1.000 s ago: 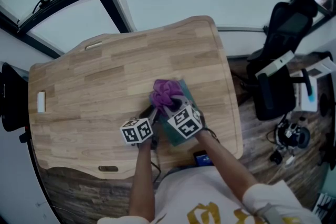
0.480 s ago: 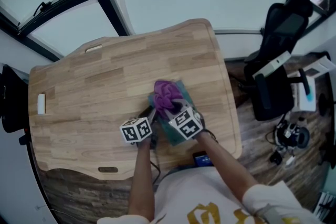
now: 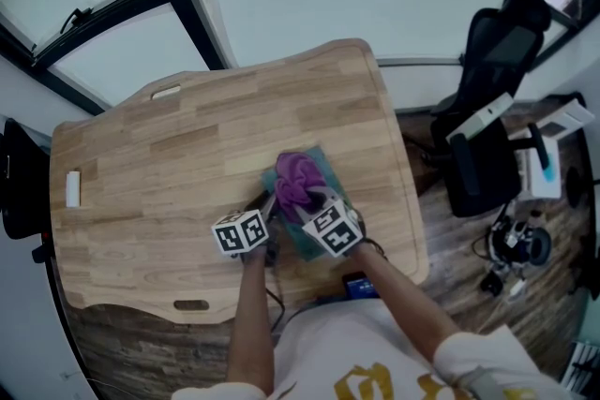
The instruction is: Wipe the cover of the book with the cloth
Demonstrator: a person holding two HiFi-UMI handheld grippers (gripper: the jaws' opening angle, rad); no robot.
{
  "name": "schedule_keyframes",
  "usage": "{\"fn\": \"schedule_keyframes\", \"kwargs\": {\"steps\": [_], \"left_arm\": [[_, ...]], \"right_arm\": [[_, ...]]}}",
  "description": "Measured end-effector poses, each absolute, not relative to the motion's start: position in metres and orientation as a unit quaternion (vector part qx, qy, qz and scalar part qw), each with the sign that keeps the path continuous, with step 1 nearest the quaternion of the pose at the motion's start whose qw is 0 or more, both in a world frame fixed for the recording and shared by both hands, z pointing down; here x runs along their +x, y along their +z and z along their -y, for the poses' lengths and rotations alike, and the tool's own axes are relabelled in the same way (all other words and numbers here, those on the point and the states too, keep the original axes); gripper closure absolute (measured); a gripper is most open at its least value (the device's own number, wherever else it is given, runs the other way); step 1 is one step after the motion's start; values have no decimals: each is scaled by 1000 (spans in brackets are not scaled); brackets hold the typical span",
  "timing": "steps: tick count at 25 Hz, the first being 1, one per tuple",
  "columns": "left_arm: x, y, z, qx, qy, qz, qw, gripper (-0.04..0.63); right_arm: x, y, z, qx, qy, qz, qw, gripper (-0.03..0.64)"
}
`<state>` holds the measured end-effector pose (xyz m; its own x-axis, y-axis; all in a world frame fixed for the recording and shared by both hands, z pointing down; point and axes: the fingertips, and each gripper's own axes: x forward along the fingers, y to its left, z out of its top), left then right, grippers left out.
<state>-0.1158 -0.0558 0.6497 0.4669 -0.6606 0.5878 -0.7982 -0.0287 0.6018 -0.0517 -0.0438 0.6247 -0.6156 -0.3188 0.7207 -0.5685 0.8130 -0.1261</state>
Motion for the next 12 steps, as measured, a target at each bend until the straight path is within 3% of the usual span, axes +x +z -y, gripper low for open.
{"fn": "schedule_keyframes", "kwargs": {"steps": [12], "left_arm": [[-115,644,59,718,73,510,468,471]], "right_arm": [[-45,626,22,239,176,883,364,518]]}}
